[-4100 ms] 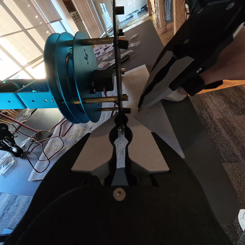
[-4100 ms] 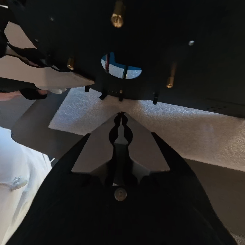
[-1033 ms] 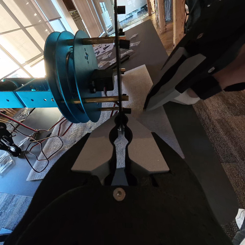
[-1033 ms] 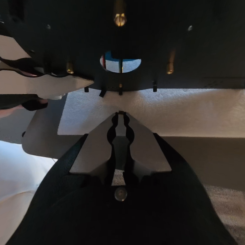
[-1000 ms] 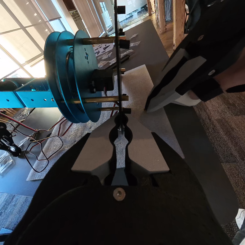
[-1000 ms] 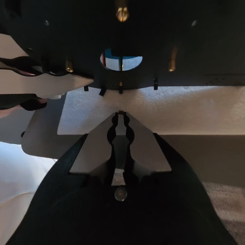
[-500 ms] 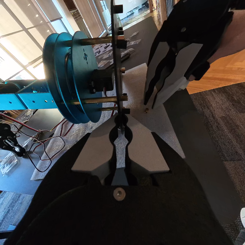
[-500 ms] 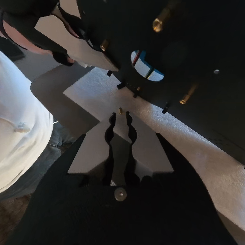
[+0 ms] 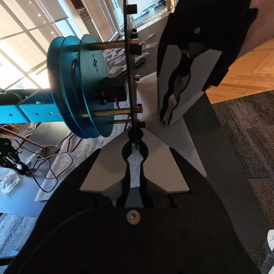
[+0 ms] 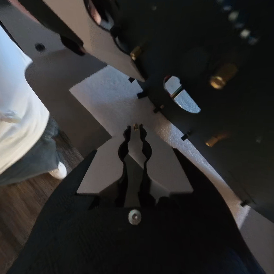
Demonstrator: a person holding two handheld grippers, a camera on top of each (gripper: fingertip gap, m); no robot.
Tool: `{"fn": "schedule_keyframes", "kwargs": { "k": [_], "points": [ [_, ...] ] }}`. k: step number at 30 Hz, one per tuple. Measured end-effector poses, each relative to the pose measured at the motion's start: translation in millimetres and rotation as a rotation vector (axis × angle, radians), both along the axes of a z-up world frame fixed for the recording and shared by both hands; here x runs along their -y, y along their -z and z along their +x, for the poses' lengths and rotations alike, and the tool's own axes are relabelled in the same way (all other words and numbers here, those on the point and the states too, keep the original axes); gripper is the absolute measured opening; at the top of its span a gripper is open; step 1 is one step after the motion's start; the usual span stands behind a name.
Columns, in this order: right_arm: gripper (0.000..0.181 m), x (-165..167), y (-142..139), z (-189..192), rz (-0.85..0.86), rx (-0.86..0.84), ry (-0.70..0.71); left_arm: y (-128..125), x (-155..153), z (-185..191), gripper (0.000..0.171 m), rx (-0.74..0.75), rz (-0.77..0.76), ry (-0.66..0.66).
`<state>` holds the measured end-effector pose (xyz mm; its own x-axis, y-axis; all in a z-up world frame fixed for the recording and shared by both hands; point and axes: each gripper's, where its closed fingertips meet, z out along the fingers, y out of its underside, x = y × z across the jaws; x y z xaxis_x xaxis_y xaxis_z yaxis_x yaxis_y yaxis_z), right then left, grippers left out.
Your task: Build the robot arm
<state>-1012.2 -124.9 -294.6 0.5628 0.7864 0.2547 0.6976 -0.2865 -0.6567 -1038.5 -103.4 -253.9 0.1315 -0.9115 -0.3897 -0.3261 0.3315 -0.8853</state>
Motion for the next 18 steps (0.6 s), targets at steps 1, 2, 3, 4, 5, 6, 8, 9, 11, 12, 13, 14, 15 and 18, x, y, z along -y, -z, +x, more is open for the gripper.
{"fn": "schedule_keyframes", "kwargs": {
  "k": [1, 2, 3, 4, 5, 6, 8, 9, 11, 12, 13, 14, 15, 18],
  "points": [
    [0.011, 0.5, 1.0, 1.0, 0.004, 0.056, -0.008, 0.0, 0.0, 0.0, 0.000, -0.001, 0.000, 0.000],
    [0.010, 0.2, -0.5, 0.4, 0.020, 0.095, -0.020, 0.1, -0.1, 0.0, 0.000, -0.002, 0.000, 0.000],
    [0.010, -0.2, -1.2, 0.4, 0.028, 0.131, -0.029, 0.0, 0.0, 0.0, 0.000, -0.003, 0.001, 0.000],
    [0.010, 0.5, 0.1, 1.0, 0.018, 0.162, -0.035, 0.1, 0.0, 0.0, 0.000, -0.003, 0.001, 0.000],
    [0.010, 0.9, 1.6, 1.8, 0.004, 0.187, -0.037, 0.1, 0.1, 0.1, 0.000, -0.004, 0.001, 0.000],
    [0.010, 0.7, 1.9, 1.5, -0.005, 0.200, -0.040, 0.1, 0.1, 0.1, 0.000, -0.004, 0.000, 0.000],
    [0.010, 0.9, 2.5, 1.3, -0.019, 0.237, -0.052, 0.2, 0.1, 0.1, 0.000, -0.006, 0.001, 0.000],
    [0.010, 0.2, 2.1, 1.7, -0.019, 0.260, -0.057, 0.2, 0.1, 0.1, 0.000, -0.006, 0.001, -0.001],
    [0.010, -0.3, 2.4, 1.9, -0.023, 0.306, -0.071, 0.2, 0.0, 0.2, 0.000, -0.008, 0.001, -0.002],
    [0.009, -0.1, 3.3, 1.4, -0.032, 0.325, -0.079, 0.1, 0.1, 0.2, 0.000, -0.008, 0.002, -0.002],
    [0.007, 0.7, 4.3, 0.8, -0.042, 0.341, -0.090, 0.2, 0.0, 0.1, 0.000, -0.008, 0.003, -0.003],
    [0.005, 0.8, 4.5, 0.7, -0.045, 0.351, -0.094, 0.1, 0.1, 0.2, 0.000, -0.009, 0.003, -0.003],
    [0.005, 1.2, 4.6, 1.1, -0.050, 0.350, -0.092, 0.2, 0.1, 0.2, 0.000, -0.009, 0.004, -0.003],
    [0.005, 0.3, 2.9, 2.1, -0.044, 0.264, -0.019, 0.2, 0.0, 0.2, 0.000, -0.008, 0.004, -0.006]
  ]
}}
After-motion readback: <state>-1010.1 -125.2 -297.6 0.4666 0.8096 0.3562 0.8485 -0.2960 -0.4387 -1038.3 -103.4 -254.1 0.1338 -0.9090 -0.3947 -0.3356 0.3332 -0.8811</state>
